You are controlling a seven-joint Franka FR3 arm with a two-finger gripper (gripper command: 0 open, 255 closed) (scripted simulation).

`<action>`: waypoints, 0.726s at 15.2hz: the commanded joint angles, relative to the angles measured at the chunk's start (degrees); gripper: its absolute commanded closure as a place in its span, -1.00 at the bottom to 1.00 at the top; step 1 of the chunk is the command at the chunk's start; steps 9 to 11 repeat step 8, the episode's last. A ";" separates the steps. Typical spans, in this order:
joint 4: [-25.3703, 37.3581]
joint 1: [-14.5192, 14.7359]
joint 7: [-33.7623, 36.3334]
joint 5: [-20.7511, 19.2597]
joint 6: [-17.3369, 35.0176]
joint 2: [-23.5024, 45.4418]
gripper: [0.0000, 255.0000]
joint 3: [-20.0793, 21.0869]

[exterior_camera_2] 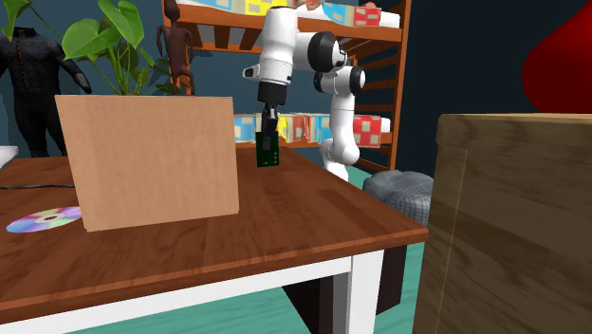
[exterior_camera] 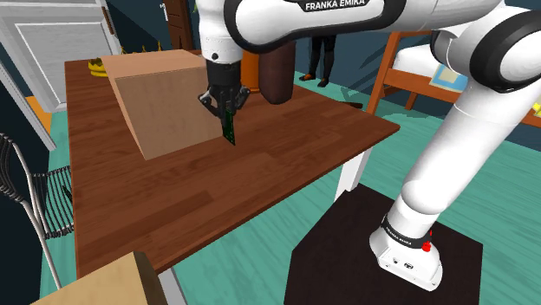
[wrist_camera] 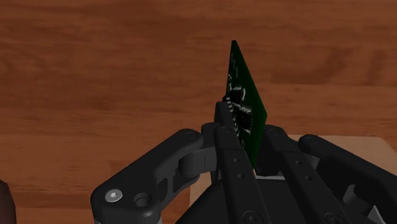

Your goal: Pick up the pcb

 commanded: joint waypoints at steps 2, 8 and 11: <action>3.17 0.07 0.06 -0.52 -2.53 0.87 1.00 0.18; 7.32 0.23 0.15 -1.12 -5.96 1.85 1.00 0.44; 7.32 0.23 0.15 -1.12 -5.96 1.85 1.00 0.44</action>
